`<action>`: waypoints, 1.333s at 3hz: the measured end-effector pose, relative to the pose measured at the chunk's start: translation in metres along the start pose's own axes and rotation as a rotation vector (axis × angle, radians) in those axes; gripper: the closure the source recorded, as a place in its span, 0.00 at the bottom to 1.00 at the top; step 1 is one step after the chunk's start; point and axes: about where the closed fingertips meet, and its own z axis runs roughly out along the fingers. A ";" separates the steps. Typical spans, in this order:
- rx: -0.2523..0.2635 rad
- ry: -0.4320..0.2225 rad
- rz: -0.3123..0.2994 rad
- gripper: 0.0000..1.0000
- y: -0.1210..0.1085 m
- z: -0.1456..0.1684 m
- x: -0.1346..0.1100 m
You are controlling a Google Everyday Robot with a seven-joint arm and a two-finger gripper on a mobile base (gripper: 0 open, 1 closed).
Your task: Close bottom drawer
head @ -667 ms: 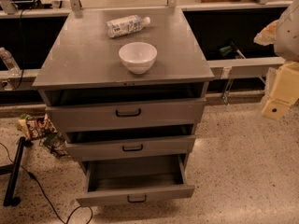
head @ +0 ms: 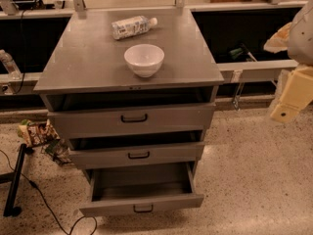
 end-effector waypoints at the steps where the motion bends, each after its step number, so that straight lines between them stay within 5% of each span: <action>1: -0.058 -0.088 0.006 0.43 0.022 0.046 0.000; 3: -0.208 -0.290 -0.019 0.90 0.094 0.219 -0.003; 4: -0.205 -0.288 -0.015 1.00 0.108 0.266 0.001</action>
Offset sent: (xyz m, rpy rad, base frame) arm 0.0177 0.0560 -0.2813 0.4201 0.0291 0.1345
